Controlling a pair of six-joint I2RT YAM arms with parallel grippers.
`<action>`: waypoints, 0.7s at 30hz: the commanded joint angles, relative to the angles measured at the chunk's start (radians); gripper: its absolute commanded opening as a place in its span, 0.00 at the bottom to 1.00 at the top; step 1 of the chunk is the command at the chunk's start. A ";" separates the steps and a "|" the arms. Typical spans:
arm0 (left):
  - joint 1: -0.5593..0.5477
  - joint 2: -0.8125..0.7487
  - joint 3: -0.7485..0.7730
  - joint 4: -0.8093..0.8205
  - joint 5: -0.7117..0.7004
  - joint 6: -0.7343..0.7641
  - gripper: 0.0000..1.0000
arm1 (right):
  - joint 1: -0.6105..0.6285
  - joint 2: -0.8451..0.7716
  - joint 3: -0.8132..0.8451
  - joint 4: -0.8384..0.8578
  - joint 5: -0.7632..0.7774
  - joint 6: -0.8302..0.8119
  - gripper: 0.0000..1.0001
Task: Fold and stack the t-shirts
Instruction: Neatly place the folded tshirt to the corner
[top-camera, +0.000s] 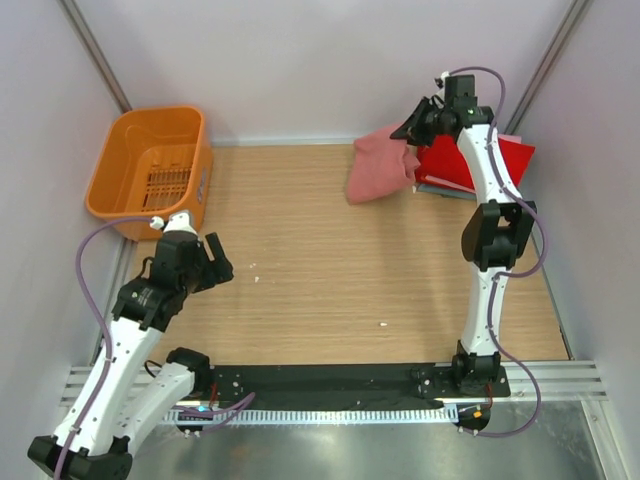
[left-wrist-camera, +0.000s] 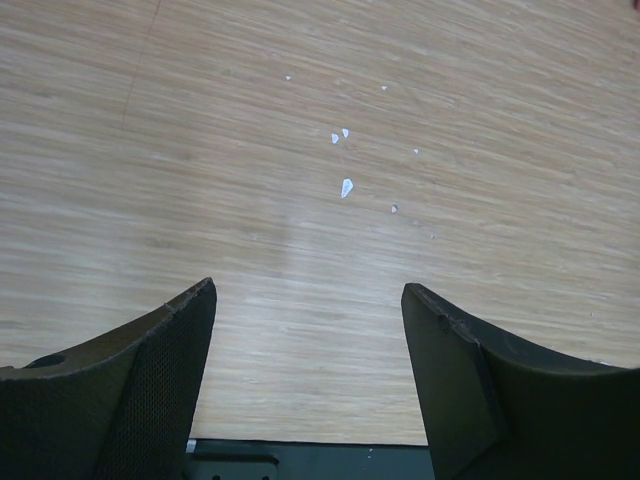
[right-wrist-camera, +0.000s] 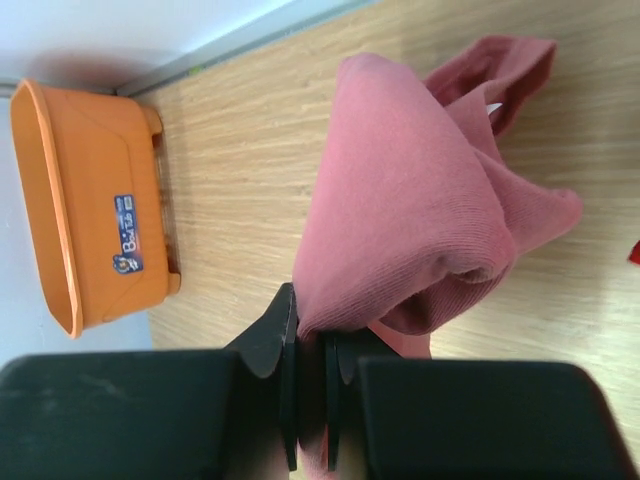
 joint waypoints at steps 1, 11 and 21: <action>-0.001 -0.016 0.024 0.020 -0.022 -0.008 0.76 | -0.037 0.035 0.211 -0.075 -0.034 -0.013 0.01; -0.001 -0.028 0.019 0.022 -0.030 -0.010 0.76 | -0.205 0.077 0.400 -0.069 -0.237 0.048 0.01; -0.001 -0.011 0.022 0.025 -0.016 -0.005 0.75 | -0.340 0.038 0.397 0.049 -0.401 0.157 0.01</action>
